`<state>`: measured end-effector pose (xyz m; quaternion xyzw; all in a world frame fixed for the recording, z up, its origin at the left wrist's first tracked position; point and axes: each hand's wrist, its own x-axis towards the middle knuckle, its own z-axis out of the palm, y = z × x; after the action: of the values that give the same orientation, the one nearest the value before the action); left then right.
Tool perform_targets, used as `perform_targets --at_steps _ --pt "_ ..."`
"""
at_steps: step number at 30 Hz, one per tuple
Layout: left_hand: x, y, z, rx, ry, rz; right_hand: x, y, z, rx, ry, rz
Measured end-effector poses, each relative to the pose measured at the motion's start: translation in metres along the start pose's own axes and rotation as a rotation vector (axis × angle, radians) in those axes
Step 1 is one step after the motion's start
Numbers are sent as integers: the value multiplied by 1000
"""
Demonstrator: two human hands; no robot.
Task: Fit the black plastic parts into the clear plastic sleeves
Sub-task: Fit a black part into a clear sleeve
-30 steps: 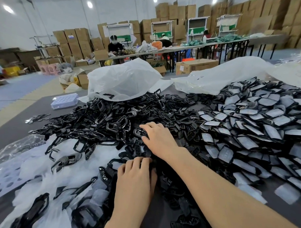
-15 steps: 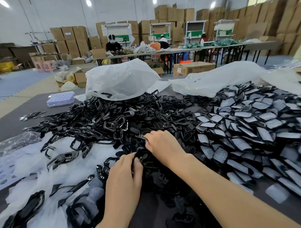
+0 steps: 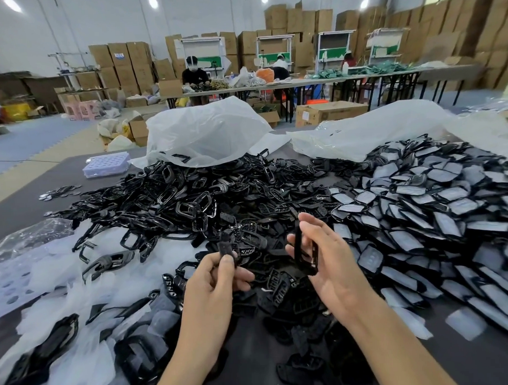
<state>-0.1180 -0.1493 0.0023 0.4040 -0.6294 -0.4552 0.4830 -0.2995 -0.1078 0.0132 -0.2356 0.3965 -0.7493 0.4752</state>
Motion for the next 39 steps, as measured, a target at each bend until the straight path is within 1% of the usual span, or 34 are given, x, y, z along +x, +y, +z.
perform_targets --at_steps 4,6,13,17,24,28,33,36,39 --pt "1 0 0 -22 -20 -24 0 -1 -2 249 -92 95" --pt "1 0 1 -24 -32 -29 -1 0 -1 263 -115 103" --pt "1 -2 -1 48 -2 20 0 10 6 64 -160 120" --pt "2 -3 -1 29 -10 15 -1 14 6 -20 -159 100" --pt "1 -4 0 -41 26 15 -1 20 10 -32 -138 92" --pt "0 -1 -1 -63 11 29 -1 24 13 -59 -123 80" --pt "-2 2 2 -140 31 39 -9 31 17 -143 -242 107" --pt "-2 0 2 -118 65 45 -11 32 17 -174 -314 101" --pt "1 -1 -1 -190 26 -1 -12 31 17 -175 -346 97"
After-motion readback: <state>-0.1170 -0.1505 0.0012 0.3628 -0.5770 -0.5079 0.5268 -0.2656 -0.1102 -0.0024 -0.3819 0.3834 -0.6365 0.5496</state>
